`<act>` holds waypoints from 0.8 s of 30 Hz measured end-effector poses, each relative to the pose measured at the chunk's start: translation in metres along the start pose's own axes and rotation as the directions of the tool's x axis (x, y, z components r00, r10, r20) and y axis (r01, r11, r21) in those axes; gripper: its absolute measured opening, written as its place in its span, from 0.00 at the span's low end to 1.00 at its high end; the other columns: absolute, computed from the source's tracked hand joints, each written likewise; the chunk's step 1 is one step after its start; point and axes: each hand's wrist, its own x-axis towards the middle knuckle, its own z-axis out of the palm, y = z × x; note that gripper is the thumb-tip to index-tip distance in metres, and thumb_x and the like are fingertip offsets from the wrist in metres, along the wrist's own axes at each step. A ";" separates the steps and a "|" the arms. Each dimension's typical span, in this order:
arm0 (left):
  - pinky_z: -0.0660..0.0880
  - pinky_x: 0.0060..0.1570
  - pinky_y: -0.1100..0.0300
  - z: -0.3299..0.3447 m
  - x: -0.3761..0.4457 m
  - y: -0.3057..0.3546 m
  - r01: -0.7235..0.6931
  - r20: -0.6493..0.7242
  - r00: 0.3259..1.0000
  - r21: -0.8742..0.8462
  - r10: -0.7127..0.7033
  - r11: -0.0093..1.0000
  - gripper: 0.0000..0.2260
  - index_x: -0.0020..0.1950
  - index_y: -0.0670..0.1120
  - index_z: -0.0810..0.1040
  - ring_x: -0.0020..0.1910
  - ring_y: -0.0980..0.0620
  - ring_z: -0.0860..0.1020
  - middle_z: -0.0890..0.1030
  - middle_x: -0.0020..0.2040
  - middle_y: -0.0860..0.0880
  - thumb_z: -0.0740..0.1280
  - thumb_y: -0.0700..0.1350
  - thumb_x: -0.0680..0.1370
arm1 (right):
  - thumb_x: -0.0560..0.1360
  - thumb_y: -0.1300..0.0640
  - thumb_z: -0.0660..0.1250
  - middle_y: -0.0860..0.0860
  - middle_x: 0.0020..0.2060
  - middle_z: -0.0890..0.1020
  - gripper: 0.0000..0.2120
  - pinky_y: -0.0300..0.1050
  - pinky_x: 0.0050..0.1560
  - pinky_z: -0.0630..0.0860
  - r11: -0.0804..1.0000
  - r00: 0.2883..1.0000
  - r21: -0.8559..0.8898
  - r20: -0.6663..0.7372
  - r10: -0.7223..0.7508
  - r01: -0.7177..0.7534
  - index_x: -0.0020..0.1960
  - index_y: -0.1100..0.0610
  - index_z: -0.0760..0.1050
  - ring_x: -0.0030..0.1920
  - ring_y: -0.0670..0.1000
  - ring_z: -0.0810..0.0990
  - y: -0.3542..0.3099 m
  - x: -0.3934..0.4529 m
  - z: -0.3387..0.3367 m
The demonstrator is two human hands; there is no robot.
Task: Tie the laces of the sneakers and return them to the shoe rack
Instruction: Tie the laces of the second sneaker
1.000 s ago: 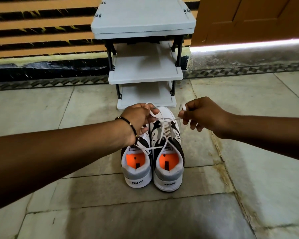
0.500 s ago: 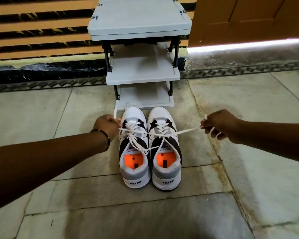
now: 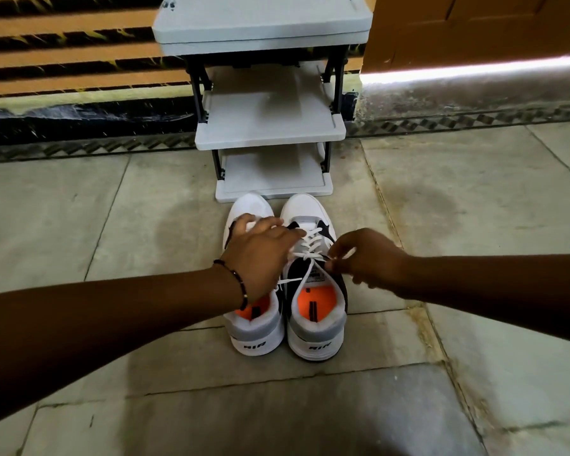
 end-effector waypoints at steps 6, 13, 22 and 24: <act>0.46 0.68 0.48 0.004 0.006 0.008 -0.110 0.163 0.985 0.285 0.065 0.952 0.18 0.64 0.50 0.70 0.66 0.47 0.67 0.76 0.61 0.49 0.55 0.38 0.76 | 0.70 0.57 0.68 0.58 0.42 0.84 0.08 0.53 0.44 0.80 0.889 0.977 -0.421 -0.030 -0.211 0.179 0.45 0.59 0.81 0.41 0.57 0.81 -0.005 0.009 -0.001; 0.56 0.45 0.55 0.000 0.012 -0.011 -0.230 0.052 0.973 0.341 0.226 0.912 0.10 0.42 0.51 0.78 0.43 0.47 0.79 0.81 0.36 0.52 0.60 0.39 0.69 | 0.71 0.61 0.67 0.47 0.32 0.78 0.05 0.36 0.33 0.69 0.971 0.985 -0.175 -0.015 -0.170 0.165 0.37 0.57 0.78 0.35 0.46 0.75 0.005 0.013 -0.008; 0.56 0.38 0.57 -0.007 0.014 -0.018 -0.338 0.151 0.941 0.447 0.303 0.828 0.12 0.35 0.52 0.76 0.33 0.51 0.78 0.79 0.29 0.54 0.54 0.42 0.66 | 0.72 0.62 0.63 0.47 0.30 0.80 0.08 0.35 0.32 0.69 0.988 0.993 -0.113 0.074 -0.093 0.101 0.36 0.54 0.75 0.32 0.44 0.76 0.011 0.014 -0.007; 0.57 0.38 0.57 -0.007 0.014 -0.023 -0.397 0.157 0.917 0.469 0.367 0.789 0.08 0.37 0.51 0.74 0.34 0.50 0.78 0.79 0.31 0.53 0.56 0.43 0.67 | 0.72 0.63 0.64 0.48 0.28 0.81 0.07 0.41 0.36 0.71 0.996 0.989 -0.047 0.130 -0.072 0.079 0.38 0.54 0.77 0.32 0.47 0.76 0.012 0.015 -0.016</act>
